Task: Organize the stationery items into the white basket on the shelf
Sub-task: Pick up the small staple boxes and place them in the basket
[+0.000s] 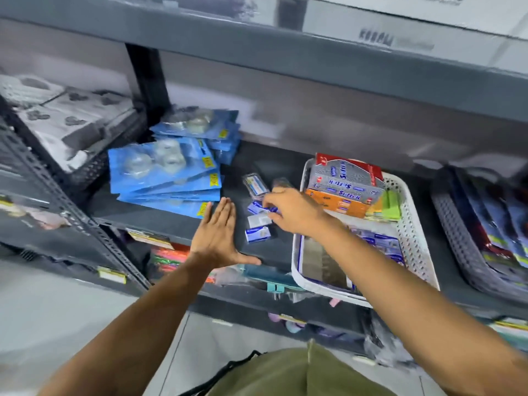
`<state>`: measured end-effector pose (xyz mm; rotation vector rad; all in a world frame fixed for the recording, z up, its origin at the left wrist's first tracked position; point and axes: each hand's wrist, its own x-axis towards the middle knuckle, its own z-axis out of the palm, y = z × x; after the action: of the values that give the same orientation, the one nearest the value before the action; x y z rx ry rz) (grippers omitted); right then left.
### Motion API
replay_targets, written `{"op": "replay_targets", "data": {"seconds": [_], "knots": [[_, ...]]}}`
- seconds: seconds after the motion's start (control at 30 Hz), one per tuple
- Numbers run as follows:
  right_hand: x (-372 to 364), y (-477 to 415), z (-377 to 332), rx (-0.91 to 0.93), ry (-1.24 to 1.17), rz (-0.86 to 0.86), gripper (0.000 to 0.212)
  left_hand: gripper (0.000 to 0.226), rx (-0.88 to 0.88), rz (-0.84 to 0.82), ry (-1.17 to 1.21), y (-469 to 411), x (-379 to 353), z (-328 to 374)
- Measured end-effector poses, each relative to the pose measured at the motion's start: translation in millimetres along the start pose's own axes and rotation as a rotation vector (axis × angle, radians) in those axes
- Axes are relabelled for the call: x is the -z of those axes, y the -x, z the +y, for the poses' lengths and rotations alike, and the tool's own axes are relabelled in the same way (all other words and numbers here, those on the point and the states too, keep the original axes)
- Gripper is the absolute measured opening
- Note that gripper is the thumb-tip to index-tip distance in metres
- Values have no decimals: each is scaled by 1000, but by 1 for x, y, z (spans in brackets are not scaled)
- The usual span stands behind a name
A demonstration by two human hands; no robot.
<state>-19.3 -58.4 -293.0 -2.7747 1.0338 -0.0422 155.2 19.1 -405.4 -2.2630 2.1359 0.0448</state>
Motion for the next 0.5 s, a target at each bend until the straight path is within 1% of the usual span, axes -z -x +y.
{"op": "replay_targets", "data": {"seconds": [0.13,0.2,0.27,0.43,0.5], "knots": [[-30,-32,-4,19,237,-192,33,152,-4,0,-4,-1,-1,1],[-38,-36,-3,7,222,-233,34,152,-11,1,-3,-1,-1,1],[-40,-38,-1,10,157,-220,32,152,-19,4,3,-2,-2,-1],[-31,-31,1,22,30,-92,19,151,-31,18,7,-1,-1,-1],[-31,-26,-5,43,30,-94,13,151,-35,25,5,-1,-2,-1]]}}
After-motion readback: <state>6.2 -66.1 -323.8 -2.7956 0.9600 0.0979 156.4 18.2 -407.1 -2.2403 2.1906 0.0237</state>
